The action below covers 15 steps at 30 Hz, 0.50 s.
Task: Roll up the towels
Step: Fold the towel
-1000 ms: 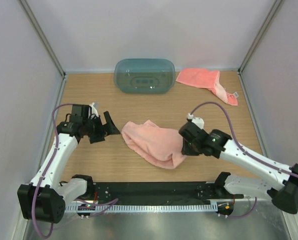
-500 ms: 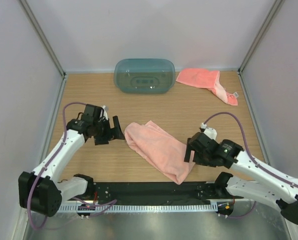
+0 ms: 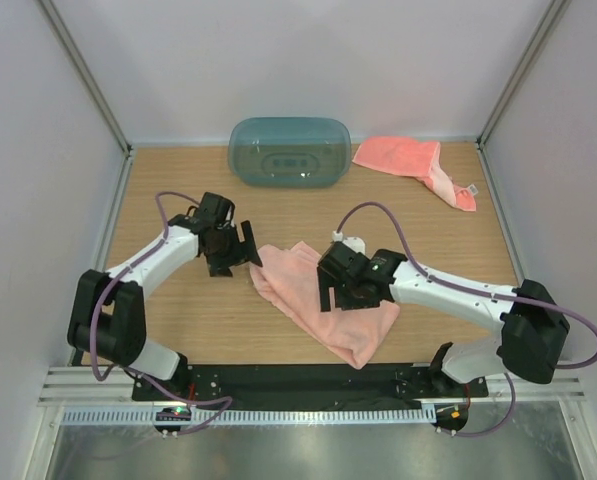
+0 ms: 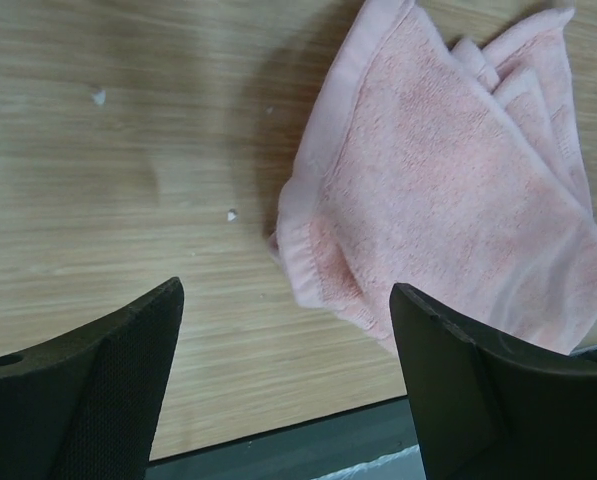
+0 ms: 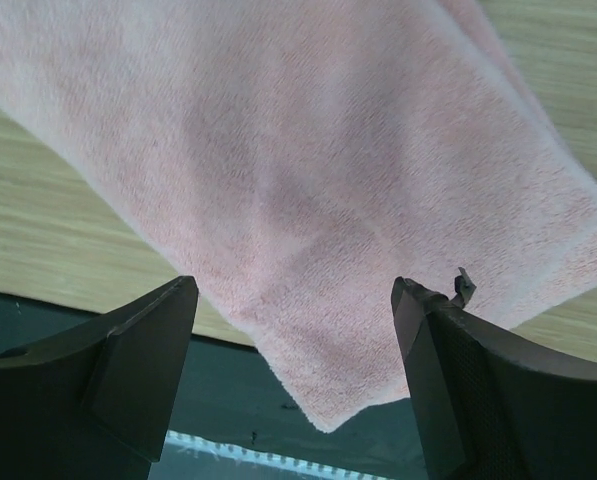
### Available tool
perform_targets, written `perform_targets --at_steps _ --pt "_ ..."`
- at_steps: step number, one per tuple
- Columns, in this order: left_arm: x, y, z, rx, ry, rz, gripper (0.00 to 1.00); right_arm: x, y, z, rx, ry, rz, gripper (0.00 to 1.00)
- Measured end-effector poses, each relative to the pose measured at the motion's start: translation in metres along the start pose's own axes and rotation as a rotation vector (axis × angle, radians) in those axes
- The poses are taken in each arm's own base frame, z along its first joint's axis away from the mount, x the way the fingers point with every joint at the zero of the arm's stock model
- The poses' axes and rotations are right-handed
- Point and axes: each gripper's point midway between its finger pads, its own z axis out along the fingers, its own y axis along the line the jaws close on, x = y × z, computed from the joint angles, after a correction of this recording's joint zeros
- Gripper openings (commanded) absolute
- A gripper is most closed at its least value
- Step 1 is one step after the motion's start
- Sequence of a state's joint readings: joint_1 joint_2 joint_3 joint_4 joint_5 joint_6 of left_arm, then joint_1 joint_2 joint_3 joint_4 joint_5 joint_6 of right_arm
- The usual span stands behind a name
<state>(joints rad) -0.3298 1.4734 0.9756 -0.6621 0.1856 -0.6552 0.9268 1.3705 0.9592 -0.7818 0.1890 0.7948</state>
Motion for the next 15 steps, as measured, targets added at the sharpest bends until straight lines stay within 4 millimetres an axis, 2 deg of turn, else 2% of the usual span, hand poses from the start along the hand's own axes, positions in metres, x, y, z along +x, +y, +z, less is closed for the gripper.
perform_targets --at_steps 4,8,13,15 --pt "-0.007 -0.011 0.009 0.013 -0.007 0.002 0.84 0.024 0.011 -0.003 -0.021 0.036 -0.100 0.86" --pt "-0.019 -0.020 0.011 0.027 -0.027 0.008 0.83 0.045 0.012 -0.002 -0.011 0.074 -0.174 0.85" --pt "-0.027 -0.023 0.021 0.032 -0.034 0.010 0.82 0.067 -0.013 0.006 0.063 0.129 -0.208 0.77" --pt "-0.027 -0.022 0.025 0.028 -0.027 0.008 0.80 0.076 -0.024 0.009 0.090 0.149 -0.215 0.69"
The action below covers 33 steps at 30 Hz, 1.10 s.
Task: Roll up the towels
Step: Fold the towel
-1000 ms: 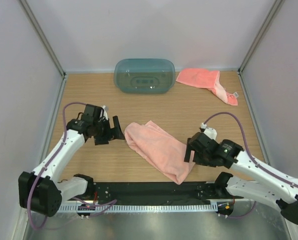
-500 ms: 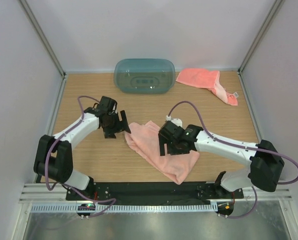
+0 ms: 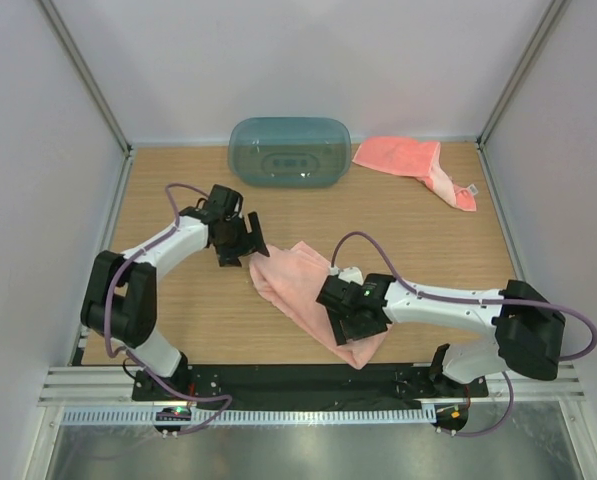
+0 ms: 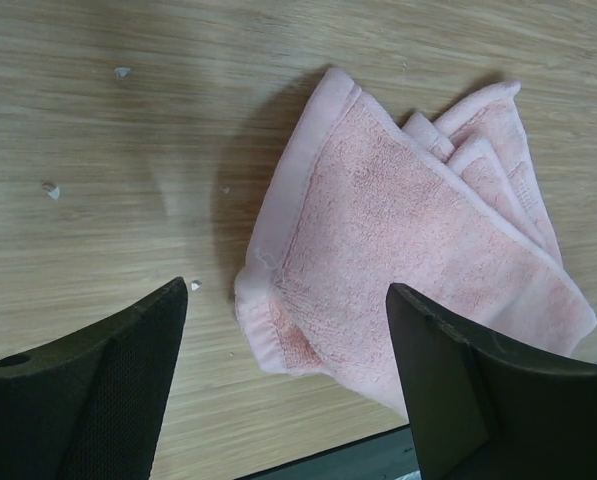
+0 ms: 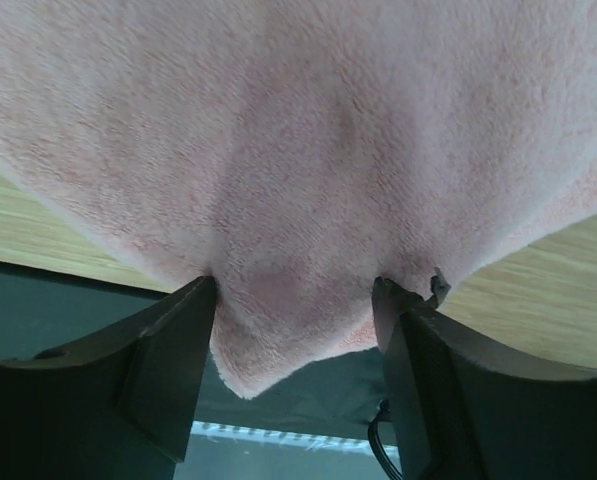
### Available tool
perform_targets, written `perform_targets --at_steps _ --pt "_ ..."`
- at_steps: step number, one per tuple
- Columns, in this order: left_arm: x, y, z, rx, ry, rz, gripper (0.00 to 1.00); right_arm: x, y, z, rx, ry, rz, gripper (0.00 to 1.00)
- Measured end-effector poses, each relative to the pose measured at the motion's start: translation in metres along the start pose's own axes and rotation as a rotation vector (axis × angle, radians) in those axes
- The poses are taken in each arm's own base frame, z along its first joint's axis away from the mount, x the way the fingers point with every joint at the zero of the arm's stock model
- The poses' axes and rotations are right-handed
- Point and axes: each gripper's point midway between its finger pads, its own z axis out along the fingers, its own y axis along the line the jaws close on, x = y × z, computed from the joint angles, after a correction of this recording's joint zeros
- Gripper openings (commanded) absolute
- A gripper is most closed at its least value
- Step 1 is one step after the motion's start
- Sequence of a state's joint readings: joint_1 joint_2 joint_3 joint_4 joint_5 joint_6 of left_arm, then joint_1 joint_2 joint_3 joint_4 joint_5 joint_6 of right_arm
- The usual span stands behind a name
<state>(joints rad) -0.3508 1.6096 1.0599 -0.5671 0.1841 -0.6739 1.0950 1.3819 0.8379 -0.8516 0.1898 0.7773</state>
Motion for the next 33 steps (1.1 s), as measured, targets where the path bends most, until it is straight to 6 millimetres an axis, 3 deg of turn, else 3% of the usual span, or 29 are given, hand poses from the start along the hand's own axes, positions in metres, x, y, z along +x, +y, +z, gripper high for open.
perform_targets --at_steps 1,2,4,5,8,11,15,18,24,25,26,27,28,33 --pt "0.000 0.000 0.002 -0.001 0.002 -0.001 0.79 0.005 -0.004 0.001 0.010 0.010 -0.002 0.64" --pt "0.000 0.000 0.003 0.002 0.003 -0.001 0.78 0.009 -0.006 0.001 0.014 0.015 -0.002 0.50" --pt "-0.001 -0.003 0.006 0.013 0.003 -0.004 0.72 0.013 -0.008 0.000 0.014 0.014 -0.001 0.37" --pt "-0.002 -0.004 0.006 0.019 0.002 -0.002 0.70 0.014 -0.008 -0.001 0.011 0.009 0.004 0.24" --pt "-0.004 -0.011 0.010 0.040 -0.001 0.005 0.59 0.015 -0.010 -0.006 0.005 -0.010 0.016 0.01" --pt "-0.002 -0.018 0.014 0.054 0.008 0.020 0.59 0.014 -0.014 -0.013 0.010 -0.030 0.032 0.01" --pt "0.007 -0.030 0.016 0.073 0.021 0.048 0.73 0.012 -0.024 -0.029 0.008 -0.083 0.078 0.01" --pt "0.014 -0.035 0.015 0.064 0.022 0.072 0.75 0.009 -0.037 -0.047 -0.004 -0.155 0.161 0.01" --pt "0.015 -0.048 -0.009 0.088 -0.038 0.140 0.75 0.024 -0.072 -0.071 -0.073 -0.260 0.351 0.01" --pt "0.015 -0.051 -0.013 0.097 -0.049 0.151 0.75 0.028 -0.077 -0.073 -0.082 -0.267 0.376 0.06" --pt "0.017 -0.056 -0.018 0.110 -0.057 0.172 0.75 0.031 -0.080 -0.073 -0.087 -0.269 0.394 0.44" --pt "0.020 -0.061 -0.021 0.121 -0.063 0.194 0.77 0.033 -0.082 -0.072 -0.085 -0.265 0.415 0.61" --pt "0.024 -0.065 -0.024 0.132 -0.065 0.214 0.78 0.035 -0.084 -0.070 -0.070 -0.258 0.421 0.84" --pt "0.056 -0.069 -0.035 0.173 -0.039 0.266 0.87 0.037 -0.085 -0.064 -0.021 -0.231 0.421 0.96"
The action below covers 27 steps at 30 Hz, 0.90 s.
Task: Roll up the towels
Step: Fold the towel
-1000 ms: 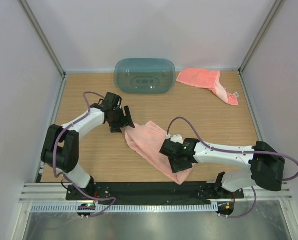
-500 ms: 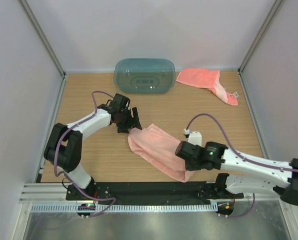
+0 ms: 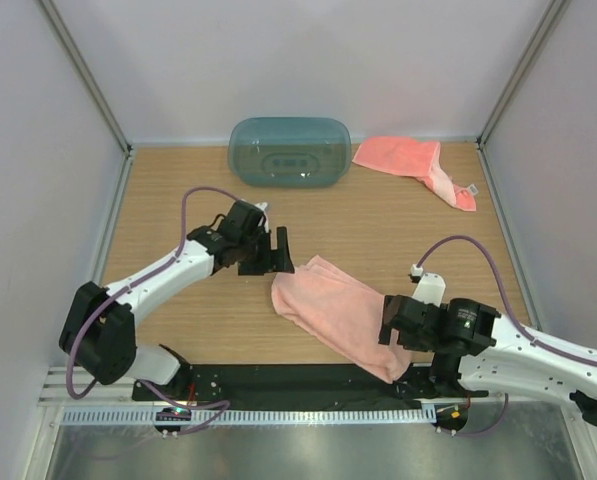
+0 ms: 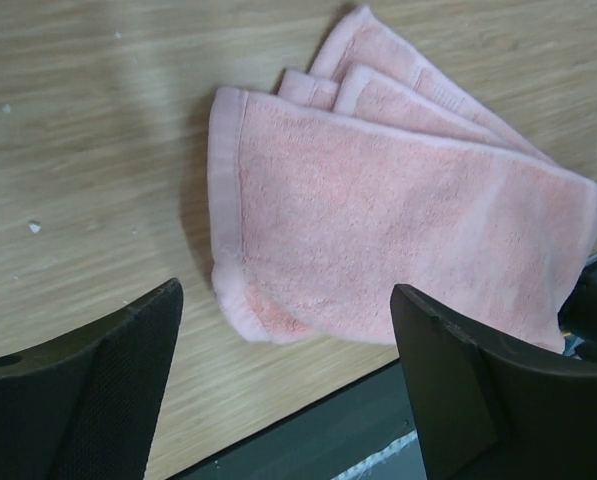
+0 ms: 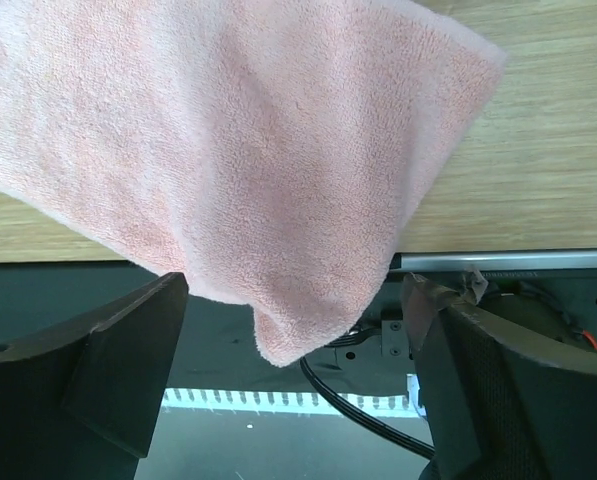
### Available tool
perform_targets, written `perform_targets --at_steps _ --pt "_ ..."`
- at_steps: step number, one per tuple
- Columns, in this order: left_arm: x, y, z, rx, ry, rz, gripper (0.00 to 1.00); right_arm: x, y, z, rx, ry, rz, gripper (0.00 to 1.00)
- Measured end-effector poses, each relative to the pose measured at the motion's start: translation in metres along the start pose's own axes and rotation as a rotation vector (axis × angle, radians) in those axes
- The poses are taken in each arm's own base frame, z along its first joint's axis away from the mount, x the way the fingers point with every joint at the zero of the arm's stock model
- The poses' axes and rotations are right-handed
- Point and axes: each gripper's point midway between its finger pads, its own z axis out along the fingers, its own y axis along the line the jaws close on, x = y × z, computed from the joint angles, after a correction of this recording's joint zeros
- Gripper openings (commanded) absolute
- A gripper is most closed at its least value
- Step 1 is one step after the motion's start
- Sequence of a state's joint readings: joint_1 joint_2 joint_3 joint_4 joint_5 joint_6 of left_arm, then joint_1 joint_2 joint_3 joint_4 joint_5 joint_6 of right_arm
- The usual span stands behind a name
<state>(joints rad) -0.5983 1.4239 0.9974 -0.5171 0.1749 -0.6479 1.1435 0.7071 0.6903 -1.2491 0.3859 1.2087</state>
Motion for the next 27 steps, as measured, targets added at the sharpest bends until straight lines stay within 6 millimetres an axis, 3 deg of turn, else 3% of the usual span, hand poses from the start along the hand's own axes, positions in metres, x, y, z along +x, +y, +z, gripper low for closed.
perform_targets --at_steps 5,9,14,19,21,22,26,27 --pt "0.020 0.010 -0.001 -0.008 0.034 -0.008 0.91 -0.013 0.005 -0.008 -0.027 -0.050 0.020 1.00" --pt "0.019 0.009 0.018 -0.013 0.085 -0.007 0.88 -0.027 0.021 -0.013 -0.022 -0.079 0.023 1.00" --pt "0.025 0.005 0.063 -0.031 0.192 0.009 0.87 -0.021 0.027 0.015 0.082 -0.058 -0.001 1.00" --pt "0.029 -0.008 0.086 -0.029 0.238 0.053 0.82 -0.021 0.004 0.038 0.112 -0.034 0.123 1.00" --pt "0.029 -0.015 0.091 -0.015 0.250 0.073 0.73 -0.023 -0.002 0.044 0.111 -0.025 0.178 1.00" --pt "0.029 -0.018 0.094 -0.006 0.253 0.087 0.55 -0.023 -0.006 0.047 0.118 -0.018 0.195 1.00" --pt "0.041 -0.027 0.104 0.020 0.290 0.124 0.00 -0.021 -0.004 0.060 0.105 0.036 0.218 1.00" --pt "0.045 -0.030 0.105 0.033 0.300 0.132 0.00 -0.021 -0.003 0.063 0.100 0.049 0.224 1.00"
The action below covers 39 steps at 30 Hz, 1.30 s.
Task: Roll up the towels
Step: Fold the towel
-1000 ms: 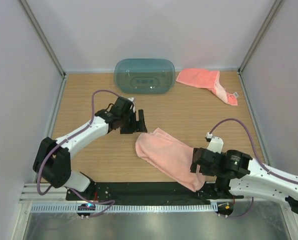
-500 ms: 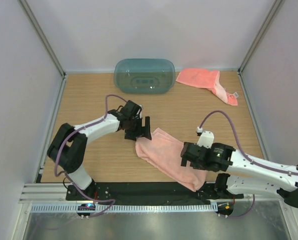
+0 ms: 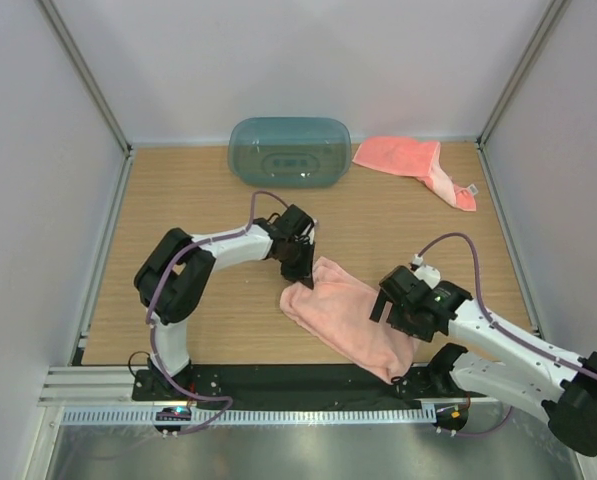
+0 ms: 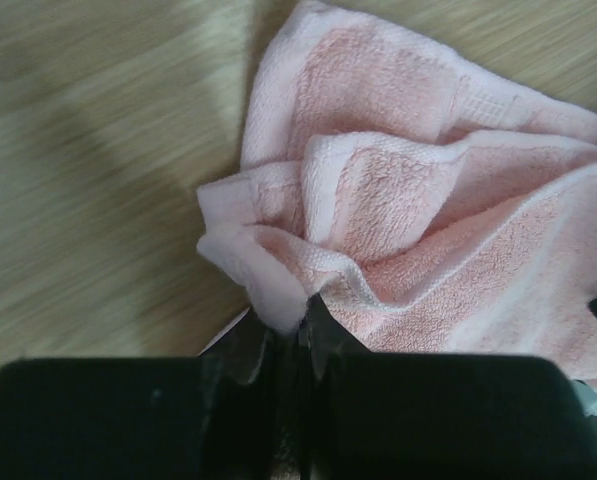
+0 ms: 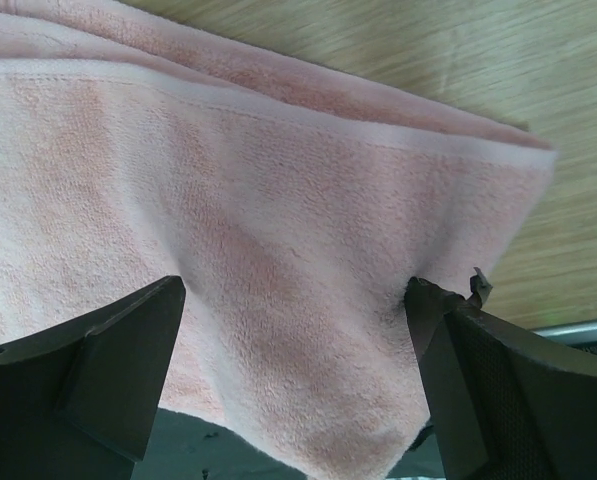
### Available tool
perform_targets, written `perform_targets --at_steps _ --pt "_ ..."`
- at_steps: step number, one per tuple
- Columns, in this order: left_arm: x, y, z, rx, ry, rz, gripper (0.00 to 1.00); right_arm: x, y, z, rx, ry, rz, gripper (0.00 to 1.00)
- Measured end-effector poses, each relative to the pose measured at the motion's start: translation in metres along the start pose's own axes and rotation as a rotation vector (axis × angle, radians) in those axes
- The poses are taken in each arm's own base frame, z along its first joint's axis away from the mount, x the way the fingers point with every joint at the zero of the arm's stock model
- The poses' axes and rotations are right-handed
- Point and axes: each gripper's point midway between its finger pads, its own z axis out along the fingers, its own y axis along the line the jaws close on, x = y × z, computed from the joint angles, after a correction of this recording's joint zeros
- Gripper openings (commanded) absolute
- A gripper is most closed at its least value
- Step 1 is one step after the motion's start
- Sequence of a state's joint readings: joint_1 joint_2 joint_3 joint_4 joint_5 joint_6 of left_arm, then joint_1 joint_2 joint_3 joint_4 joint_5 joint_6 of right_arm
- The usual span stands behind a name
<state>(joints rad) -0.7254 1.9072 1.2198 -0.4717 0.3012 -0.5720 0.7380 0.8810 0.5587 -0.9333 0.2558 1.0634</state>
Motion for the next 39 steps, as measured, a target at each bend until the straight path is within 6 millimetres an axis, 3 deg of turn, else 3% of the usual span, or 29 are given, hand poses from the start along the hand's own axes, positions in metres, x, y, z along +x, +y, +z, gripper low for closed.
perform_targets --at_steps 4,7,9,13,15,16,17,19,22,27,31,39 --pt "0.003 -0.005 0.002 0.024 -0.012 0.017 0.00 0.004 0.007 0.014 -0.002 0.055 -0.005 1.00" --pt "0.008 0.009 -0.010 -0.027 -0.046 -0.011 0.00 0.003 0.014 0.025 -0.001 0.091 -0.025 1.00" --pt "0.016 0.029 -0.029 -0.080 -0.082 -0.068 0.00 0.001 0.020 0.031 0.014 0.123 -0.052 1.00" --pt "0.026 0.070 -0.083 -0.187 -0.206 -0.203 0.00 -0.021 0.066 0.042 -0.052 0.134 -0.116 1.00" --pt "0.026 0.087 -0.112 -0.245 -0.293 -0.256 0.19 -0.037 0.096 0.047 -0.102 0.119 -0.159 0.98" --pt "0.025 0.094 -0.124 -0.273 -0.327 -0.274 0.52 -0.043 0.106 0.049 -0.117 0.110 -0.181 0.97" --pt "0.025 0.099 -0.131 -0.296 -0.346 -0.278 0.66 -0.051 0.117 0.050 -0.139 0.097 -0.205 0.97" --pt "0.029 0.108 -0.140 -0.345 -0.365 -0.301 0.84 -0.062 0.131 0.048 -0.173 0.070 -0.248 0.98" --pt "0.042 0.121 -0.143 -0.419 -0.332 -0.320 0.93 -0.073 0.140 0.035 -0.218 0.025 -0.310 0.98" --pt "0.050 0.131 -0.154 -0.494 -0.312 -0.324 0.93 -0.078 0.140 -0.003 -0.287 -0.038 -0.361 0.98" --pt "0.045 0.125 -0.165 -0.480 -0.349 -0.322 0.89 -0.061 0.140 -0.028 -0.345 -0.055 -0.416 0.97" --pt "0.049 0.123 -0.169 -0.459 -0.370 -0.334 0.88 -0.005 0.112 -0.007 -0.205 0.060 -0.553 0.96"
